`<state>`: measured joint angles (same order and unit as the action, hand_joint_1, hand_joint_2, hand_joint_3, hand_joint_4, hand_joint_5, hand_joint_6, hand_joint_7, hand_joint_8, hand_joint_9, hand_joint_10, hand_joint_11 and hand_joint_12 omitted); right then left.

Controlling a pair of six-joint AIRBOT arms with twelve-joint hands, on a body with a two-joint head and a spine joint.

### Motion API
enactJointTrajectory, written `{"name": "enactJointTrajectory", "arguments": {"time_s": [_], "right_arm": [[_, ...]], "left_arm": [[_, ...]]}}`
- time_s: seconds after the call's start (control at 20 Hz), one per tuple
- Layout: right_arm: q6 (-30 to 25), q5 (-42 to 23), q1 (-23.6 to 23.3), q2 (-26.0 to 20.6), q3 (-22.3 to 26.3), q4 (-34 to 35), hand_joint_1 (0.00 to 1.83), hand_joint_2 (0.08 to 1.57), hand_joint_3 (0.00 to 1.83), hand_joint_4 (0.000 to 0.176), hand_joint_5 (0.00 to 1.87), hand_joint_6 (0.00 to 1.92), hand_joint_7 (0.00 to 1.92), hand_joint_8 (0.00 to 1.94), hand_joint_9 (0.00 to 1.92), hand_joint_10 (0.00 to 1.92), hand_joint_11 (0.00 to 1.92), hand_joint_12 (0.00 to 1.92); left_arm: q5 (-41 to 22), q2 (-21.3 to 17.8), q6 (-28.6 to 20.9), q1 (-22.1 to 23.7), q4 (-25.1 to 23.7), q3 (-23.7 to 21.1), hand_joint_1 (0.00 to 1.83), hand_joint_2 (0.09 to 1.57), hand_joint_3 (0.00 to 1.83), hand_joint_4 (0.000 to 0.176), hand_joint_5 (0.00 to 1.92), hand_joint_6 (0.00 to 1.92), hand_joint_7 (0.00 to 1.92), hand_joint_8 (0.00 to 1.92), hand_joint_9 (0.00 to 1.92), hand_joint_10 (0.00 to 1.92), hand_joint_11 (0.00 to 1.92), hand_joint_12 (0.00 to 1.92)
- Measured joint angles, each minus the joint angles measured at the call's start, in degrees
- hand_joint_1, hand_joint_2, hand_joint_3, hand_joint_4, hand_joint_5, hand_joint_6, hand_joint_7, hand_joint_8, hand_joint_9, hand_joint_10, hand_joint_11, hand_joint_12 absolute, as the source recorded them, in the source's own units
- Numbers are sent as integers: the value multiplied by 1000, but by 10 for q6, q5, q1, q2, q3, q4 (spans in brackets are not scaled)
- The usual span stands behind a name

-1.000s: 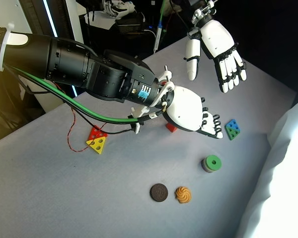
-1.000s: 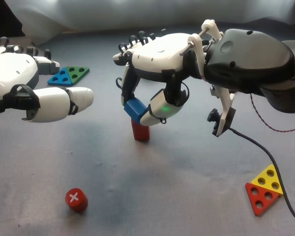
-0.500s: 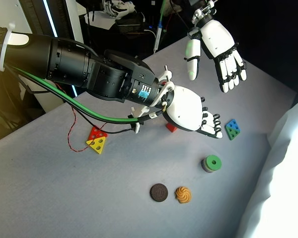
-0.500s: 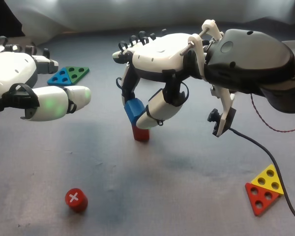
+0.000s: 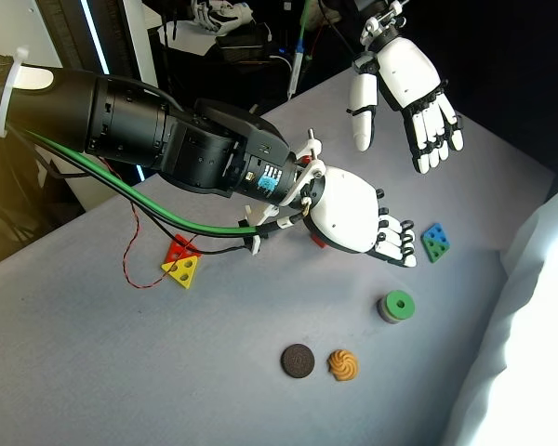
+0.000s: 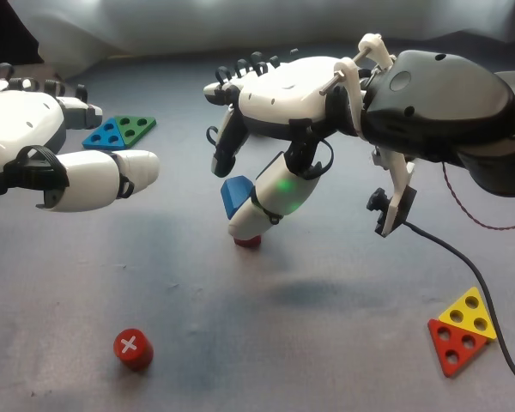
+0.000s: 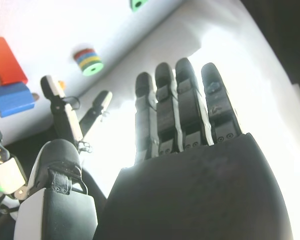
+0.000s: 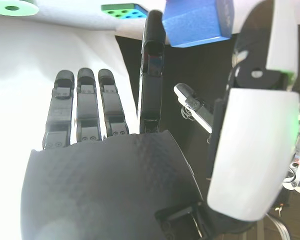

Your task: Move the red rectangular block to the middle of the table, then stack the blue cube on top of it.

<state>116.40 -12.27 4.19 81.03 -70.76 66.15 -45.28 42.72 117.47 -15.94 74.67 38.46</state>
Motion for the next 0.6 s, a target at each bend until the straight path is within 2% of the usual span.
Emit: {"name": "enactJointTrajectory", "arguments": {"time_s": [0.05,0.1,0.15,0.2,0.25,0.3,0.35,0.4,0.5,0.6], "right_arm": [[0,0,0,0,0,0,682,749,0,171,655,29,0,0,0,0,0,0],[0,0,0,0,0,0,664,724,0,175,453,5,0,0,0,0,0,0],[0,0,0,0,0,0,681,722,0,145,153,0,0,0,0,0,0,0],[0,0,0,0,0,0,647,719,0,97,30,0,0,0,0,0,0,0],[0,3,0,-3,0,0,610,715,0,64,5,0,0,0,0,0,0,0],[0,7,0,-12,1,0,584,740,0,18,0,0,0,0,0,0,0,0],[0,9,0,-18,3,0,584,740,0,18,0,0,0,0,0,0,0,0],[0,11,0,-28,5,0,545,743,0,1,0,0,0,0,0,0,0,0],[-1,10,-1,-67,22,-8,535,744,0,0,0,0,0,0,0,0,0,0],[0,-9,2,-115,63,-72,534,727,0,0,0,0,0,0,0,0,0,0]], "left_arm": [[0,0,0,0,0,0,0,1177,2,0,375,4,341,3,239,2,0,199],[0,0,0,0,0,0,0,1176,1,0,376,4,341,3,239,2,0,199],[0,0,0,0,0,0,0,1177,2,0,381,5,344,4,242,3,0,200],[0,0,0,0,0,0,0,1180,3,0,370,0,336,0,233,0,0,200],[0,0,2,0,0,0,0,1182,3,0,372,2,338,2,235,1,0,202],[0,0,3,0,1,0,0,1185,2,0,359,1,322,1,224,2,0,163],[0,0,7,0,3,0,0,1185,2,0,359,1,322,1,224,2,0,163],[0,0,8,0,6,0,0,1185,1,0,372,3,336,4,238,4,0,205],[-1,0,11,0,11,1,0,1188,1,0,363,1,325,3,228,2,0,173],[-4,0,23,2,21,1,0,1193,2,0,359,1,316,1,221,1,0,138]]}}
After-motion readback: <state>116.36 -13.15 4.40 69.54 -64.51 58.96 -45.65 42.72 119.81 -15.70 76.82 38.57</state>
